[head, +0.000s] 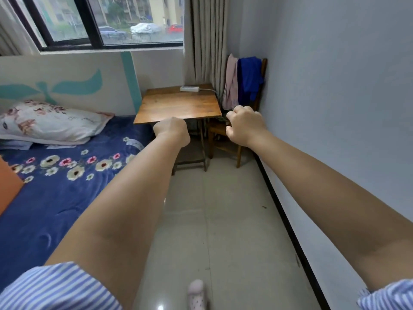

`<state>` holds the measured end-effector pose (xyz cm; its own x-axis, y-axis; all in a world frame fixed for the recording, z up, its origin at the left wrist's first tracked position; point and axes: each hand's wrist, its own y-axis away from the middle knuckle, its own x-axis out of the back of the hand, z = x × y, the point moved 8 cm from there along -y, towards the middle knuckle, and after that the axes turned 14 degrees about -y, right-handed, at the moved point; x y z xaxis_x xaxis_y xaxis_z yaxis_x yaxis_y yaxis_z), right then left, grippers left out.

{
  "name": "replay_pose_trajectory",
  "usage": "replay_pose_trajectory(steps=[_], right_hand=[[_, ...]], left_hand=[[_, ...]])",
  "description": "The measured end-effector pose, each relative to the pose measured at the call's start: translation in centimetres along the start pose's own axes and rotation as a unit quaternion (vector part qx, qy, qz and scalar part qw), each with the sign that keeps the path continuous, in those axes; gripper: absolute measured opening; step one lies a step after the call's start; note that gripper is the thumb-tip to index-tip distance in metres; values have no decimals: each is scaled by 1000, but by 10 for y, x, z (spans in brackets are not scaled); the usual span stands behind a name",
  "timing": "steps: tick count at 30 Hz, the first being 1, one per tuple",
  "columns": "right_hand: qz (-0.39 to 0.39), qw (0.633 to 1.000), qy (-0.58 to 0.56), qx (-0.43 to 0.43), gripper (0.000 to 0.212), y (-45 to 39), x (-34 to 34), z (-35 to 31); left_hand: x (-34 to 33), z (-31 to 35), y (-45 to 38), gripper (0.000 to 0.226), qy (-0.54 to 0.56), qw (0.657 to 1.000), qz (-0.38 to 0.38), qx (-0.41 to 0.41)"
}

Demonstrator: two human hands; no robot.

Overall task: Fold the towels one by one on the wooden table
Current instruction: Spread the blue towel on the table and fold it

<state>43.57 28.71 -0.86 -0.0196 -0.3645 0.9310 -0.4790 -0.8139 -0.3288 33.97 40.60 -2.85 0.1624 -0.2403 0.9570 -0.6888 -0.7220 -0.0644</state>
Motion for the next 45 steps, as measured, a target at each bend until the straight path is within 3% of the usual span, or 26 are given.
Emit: replay_pose_trajectory(steps=[11, 19, 26, 36, 45], right_hand=[[16, 998, -5, -59, 35, -236, -56, 97], [-7, 991, -17, -134, 35, -373, -124, 225], [8, 989, -30, -145, 32, -514, -145, 349], [-16, 985, -38, -170, 32, -678, -201, 473], [-24, 968, -36, -245, 32, -826, -235, 592]], left_hand=[[-4, 19, -274, 21, -13, 999, 6, -52], [-28, 97, -454, 25, -2, 993, -22, -116], [1, 158, -631, 22, 12, 993, 28, -110], [-11, 231, -838, 24, 17, 992, 41, -117], [-5, 304, -1035, 31, 20, 986, 41, -161]])
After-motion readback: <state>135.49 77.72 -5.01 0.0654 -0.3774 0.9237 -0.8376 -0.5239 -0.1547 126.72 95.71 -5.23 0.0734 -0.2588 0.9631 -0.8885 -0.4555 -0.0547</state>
